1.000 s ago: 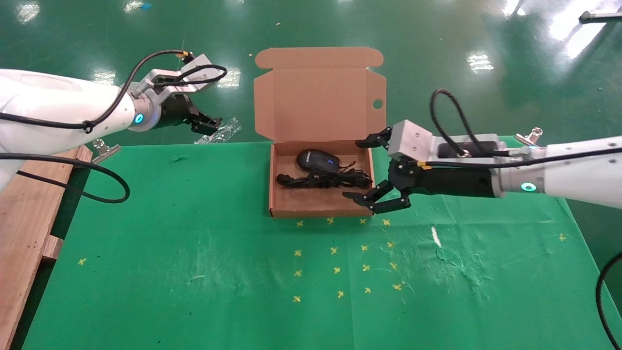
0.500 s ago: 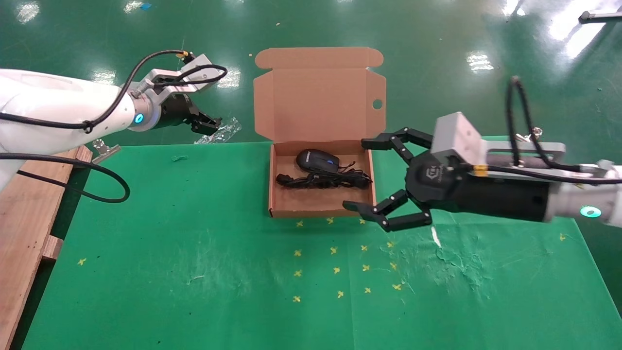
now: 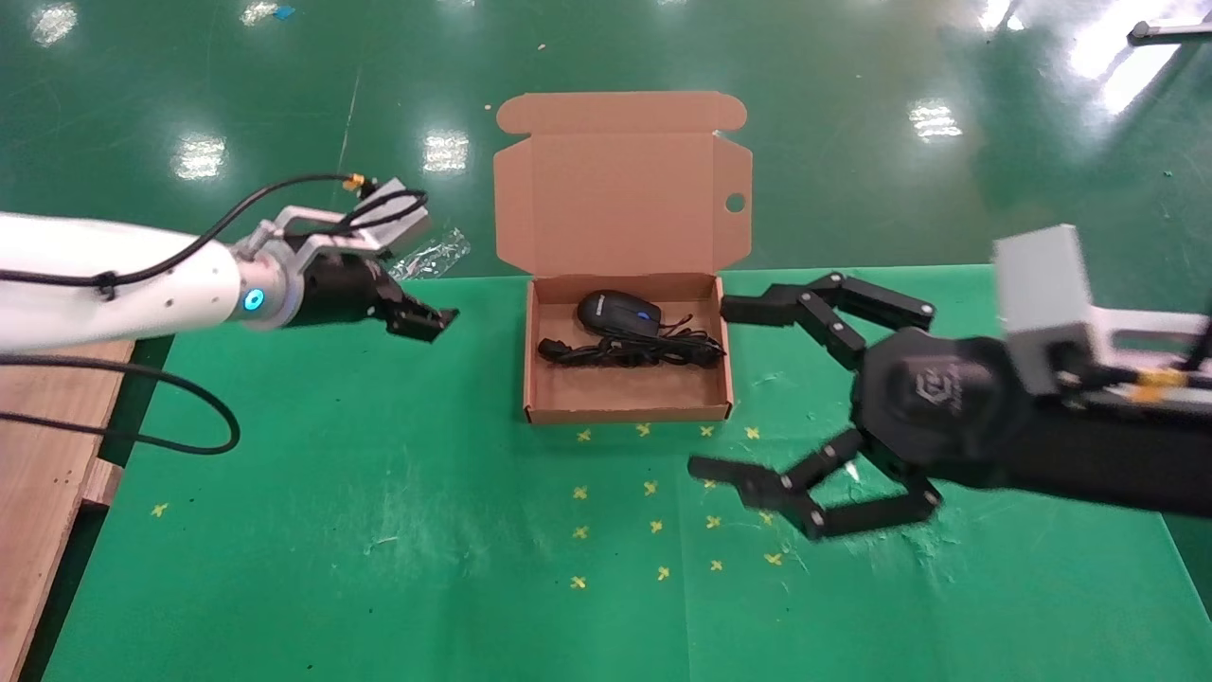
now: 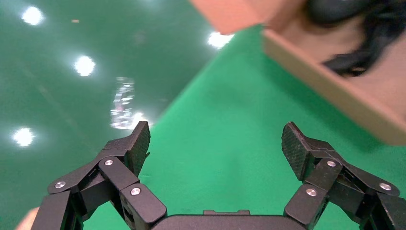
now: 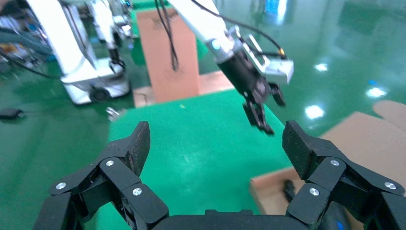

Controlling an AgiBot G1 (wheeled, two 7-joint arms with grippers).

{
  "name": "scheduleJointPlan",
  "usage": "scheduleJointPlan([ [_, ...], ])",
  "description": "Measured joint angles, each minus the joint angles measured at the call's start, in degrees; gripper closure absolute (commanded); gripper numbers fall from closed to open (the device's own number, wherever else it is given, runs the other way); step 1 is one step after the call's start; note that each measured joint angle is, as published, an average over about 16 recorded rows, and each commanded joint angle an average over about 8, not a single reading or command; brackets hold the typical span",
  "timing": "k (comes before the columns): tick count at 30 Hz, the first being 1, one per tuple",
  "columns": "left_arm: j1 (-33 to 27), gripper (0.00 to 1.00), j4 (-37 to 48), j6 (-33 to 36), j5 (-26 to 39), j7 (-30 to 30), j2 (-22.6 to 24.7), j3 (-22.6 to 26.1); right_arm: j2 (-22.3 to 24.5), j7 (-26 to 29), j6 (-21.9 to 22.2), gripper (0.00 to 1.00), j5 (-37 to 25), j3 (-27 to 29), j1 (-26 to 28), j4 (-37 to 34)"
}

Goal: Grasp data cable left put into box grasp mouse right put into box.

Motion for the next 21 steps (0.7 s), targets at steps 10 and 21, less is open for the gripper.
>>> scheduleJointPlan([
  [10,5.96,0.00,-4.80,7.92,-14.20,7.87,-4.91,-7.86,3.92,3.47,-2.38,0.00,6.55,2.54,-3.93,5.34],
  [21,12.52,0.00,-10.08,16.64,-29.82,16.52,-10.30,-16.51,4.57,4.00,-2.77,0.00,7.64,2.91,-4.55,6.18],
])
